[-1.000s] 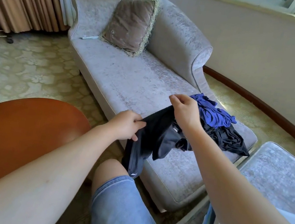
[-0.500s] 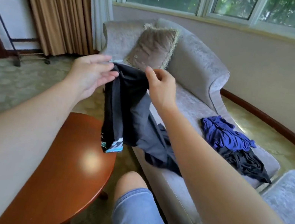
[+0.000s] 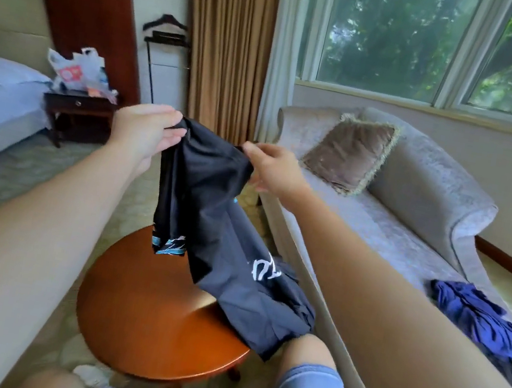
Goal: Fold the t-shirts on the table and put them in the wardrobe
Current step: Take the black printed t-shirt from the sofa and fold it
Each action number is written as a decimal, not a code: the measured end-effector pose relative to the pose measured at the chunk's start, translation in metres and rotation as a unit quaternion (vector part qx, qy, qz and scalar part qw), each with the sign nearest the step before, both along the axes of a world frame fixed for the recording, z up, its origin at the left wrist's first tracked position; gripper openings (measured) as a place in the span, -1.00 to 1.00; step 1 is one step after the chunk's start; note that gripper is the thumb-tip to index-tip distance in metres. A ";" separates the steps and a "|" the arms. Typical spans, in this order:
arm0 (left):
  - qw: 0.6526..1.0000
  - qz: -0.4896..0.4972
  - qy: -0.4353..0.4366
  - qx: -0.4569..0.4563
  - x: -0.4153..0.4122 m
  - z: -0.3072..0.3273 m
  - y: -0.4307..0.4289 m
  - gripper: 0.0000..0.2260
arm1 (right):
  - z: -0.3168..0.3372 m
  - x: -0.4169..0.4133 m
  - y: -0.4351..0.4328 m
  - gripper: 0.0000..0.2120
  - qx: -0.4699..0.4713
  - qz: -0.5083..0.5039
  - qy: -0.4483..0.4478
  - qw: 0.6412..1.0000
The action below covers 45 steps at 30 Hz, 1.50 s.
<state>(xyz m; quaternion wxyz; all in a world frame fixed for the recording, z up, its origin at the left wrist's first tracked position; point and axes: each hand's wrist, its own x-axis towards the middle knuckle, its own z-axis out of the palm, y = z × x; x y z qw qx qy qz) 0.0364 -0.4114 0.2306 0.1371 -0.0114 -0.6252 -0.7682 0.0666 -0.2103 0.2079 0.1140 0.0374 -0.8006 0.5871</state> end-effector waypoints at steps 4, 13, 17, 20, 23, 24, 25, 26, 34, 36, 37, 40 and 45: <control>0.999 0.000 0.016 0.041 0.007 0.013 -0.007 -0.83 | -0.003 0.014 -0.038 -0.50 -0.029 0.063 -0.033 0.997; 0.990 0.043 0.040 0.128 0.010 0.027 -0.017 -0.83 | -0.001 0.013 -0.080 -0.45 -0.122 0.124 -0.015 0.985; 0.988 0.082 0.046 0.125 0.004 0.042 -0.039 -0.79 | 0.031 -0.006 -0.092 -0.55 -0.155 0.059 0.049 0.985; 0.985 0.134 0.040 0.104 -0.008 0.046 -0.062 -0.78 | 0.056 -0.029 -0.099 -0.61 -0.177 0.044 0.067 0.981; 0.980 0.193 0.013 0.040 -0.031 0.037 -0.086 -0.79 | 0.063 -0.064 -0.105 -0.67 -0.180 0.036 0.055 0.981; 0.977 0.211 0.002 0.014 -0.042 0.031 -0.095 -0.78 | 0.061 -0.077 -0.107 -0.71 -0.180 0.030 0.051 0.982; 0.975 0.224 -0.008 -0.003 -0.051 0.024 -0.102 -0.77 | 0.056 -0.091 -0.109 -0.77 -0.183 0.024 0.045 0.982; 0.973 0.229 -0.019 -0.011 -0.063 0.015 -0.110 -0.77 | 0.051 -0.107 -0.110 -0.83 -0.179 0.013 0.038 0.983; 0.932 0.094 -0.124 -0.326 -0.132 -0.088 -0.107 -0.27 | -0.044 -0.193 -0.116 -0.39 0.018 0.001 -0.045 0.999; 0.911 0.035 -0.176 -0.370 -0.137 -0.128 -0.101 -0.28 | -0.088 -0.194 -0.112 -0.44 0.076 0.045 -0.104 0.991; 0.894 0.002 -0.207 -0.397 -0.134 -0.148 -0.097 -0.30 | -0.114 -0.192 -0.110 -0.55 0.118 0.063 -0.131 0.982; 0.819 -0.086 -0.314 -0.473 -0.118 -0.211 -0.092 -0.21 | -0.193 -0.171 -0.103 -0.69 0.259 0.119 -0.190 0.940; 0.691 -0.147 -0.426 -0.565 -0.076 -0.273 -0.090 -0.09 | -0.281 -0.117 -0.078 -0.49 0.350 0.239 -0.255 0.869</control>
